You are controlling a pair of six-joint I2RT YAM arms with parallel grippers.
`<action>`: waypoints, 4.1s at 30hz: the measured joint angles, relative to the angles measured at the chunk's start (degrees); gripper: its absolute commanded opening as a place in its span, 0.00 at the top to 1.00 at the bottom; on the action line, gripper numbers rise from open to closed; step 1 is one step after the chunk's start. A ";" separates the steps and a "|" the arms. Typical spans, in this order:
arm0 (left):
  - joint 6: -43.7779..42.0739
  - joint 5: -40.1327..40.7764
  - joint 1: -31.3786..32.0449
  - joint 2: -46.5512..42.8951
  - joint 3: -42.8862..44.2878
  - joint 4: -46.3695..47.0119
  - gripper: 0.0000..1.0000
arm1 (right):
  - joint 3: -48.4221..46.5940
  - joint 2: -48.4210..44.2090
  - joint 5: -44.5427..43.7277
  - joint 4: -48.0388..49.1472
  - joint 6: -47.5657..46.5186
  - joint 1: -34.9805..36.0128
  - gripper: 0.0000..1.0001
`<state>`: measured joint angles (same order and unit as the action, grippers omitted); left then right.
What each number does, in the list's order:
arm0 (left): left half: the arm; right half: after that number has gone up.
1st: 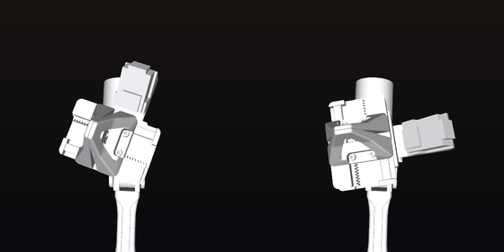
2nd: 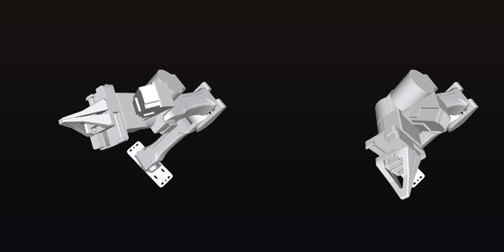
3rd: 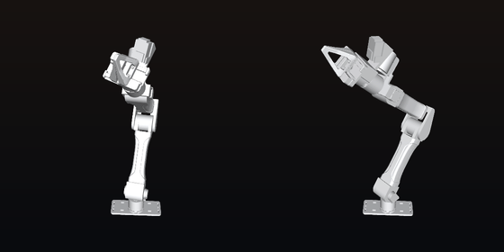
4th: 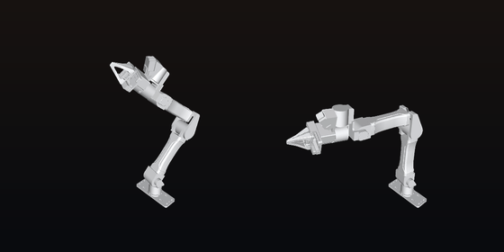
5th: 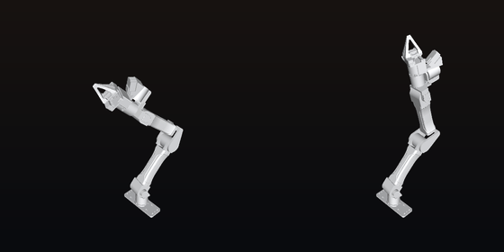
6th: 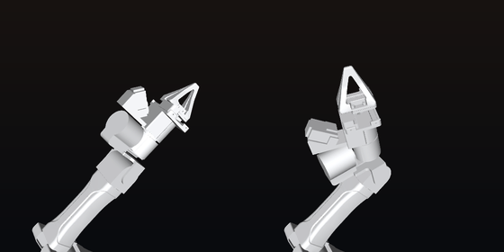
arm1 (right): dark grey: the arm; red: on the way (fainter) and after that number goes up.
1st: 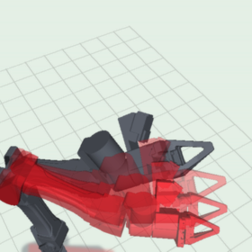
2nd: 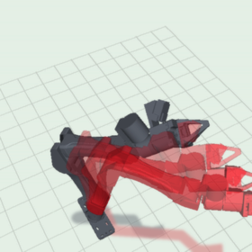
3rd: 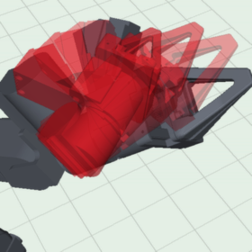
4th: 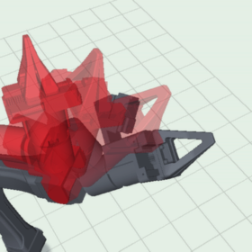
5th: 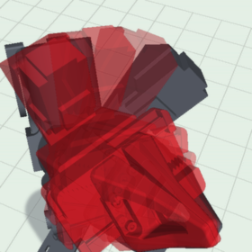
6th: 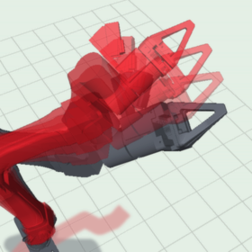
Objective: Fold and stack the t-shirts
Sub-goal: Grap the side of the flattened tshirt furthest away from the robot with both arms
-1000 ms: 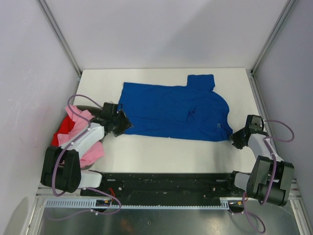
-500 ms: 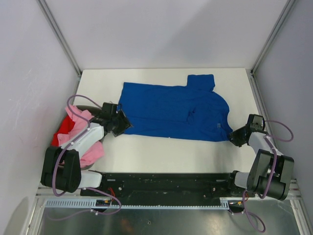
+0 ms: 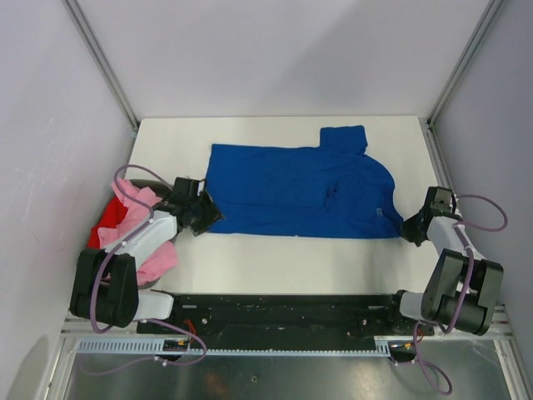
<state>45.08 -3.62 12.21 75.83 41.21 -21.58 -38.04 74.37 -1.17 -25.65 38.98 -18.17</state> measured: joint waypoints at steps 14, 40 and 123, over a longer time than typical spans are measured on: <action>1.40 1.09 -0.02 -0.02 -2.34 0.02 0.38 | -1.22 4.24 -4.04 -3.06 -4.70 -6.69 0.63; 1.84 11.61 0.17 2.93 -4.13 1.86 0.54 | -7.32 5.75 -8.37 -5.22 -4.72 15.50 0.60; -9.35 19.69 0.24 54.51 64.19 -9.70 0.60 | -28.98 15.52 4.74 0.09 -8.70 19.08 0.53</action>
<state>35.73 16.08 12.45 130.34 105.41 -31.29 -67.02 89.89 3.57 -25.56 30.28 0.91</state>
